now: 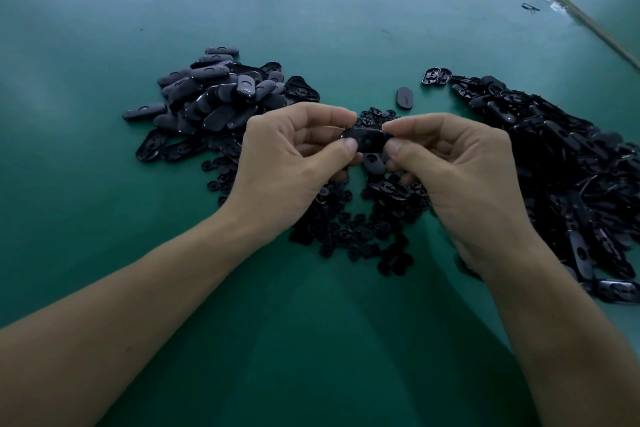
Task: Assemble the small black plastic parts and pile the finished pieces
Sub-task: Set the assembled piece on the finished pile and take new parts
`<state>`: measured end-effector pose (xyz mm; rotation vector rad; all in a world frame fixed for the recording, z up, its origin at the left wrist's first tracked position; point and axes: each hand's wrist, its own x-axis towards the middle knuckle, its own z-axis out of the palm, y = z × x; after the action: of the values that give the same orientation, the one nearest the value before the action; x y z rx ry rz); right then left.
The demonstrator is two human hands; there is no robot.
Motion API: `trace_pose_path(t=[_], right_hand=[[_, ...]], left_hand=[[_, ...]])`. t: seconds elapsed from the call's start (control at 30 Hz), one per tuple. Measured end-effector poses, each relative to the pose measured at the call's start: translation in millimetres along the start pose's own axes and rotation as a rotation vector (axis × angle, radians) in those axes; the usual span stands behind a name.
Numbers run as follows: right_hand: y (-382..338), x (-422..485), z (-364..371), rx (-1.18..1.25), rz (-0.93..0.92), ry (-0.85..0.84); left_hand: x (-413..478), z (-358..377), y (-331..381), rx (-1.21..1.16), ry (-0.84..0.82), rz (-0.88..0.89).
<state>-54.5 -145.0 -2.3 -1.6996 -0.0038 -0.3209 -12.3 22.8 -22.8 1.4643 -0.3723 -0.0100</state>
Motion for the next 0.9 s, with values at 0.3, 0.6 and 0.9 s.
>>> trace_pose_path(t=[0.3, 0.6, 0.9], right_hand=[[0.1, -2.2, 5.0, -0.095, -0.003, 0.002], [0.0, -1.0, 4.0, -0.019, 0.048, -0.008], [5.2, -4.6, 8.9, -0.222, -0.067, 0.015]], left_hand=[[0.6, -1.5, -0.6, 0.012, -0.021, 0.018], [0.8, -2.1, -1.5, 0.016, -0.012, 0.021], [-0.4, -1.5, -3.0, 0.118, -0.050, 0.079]])
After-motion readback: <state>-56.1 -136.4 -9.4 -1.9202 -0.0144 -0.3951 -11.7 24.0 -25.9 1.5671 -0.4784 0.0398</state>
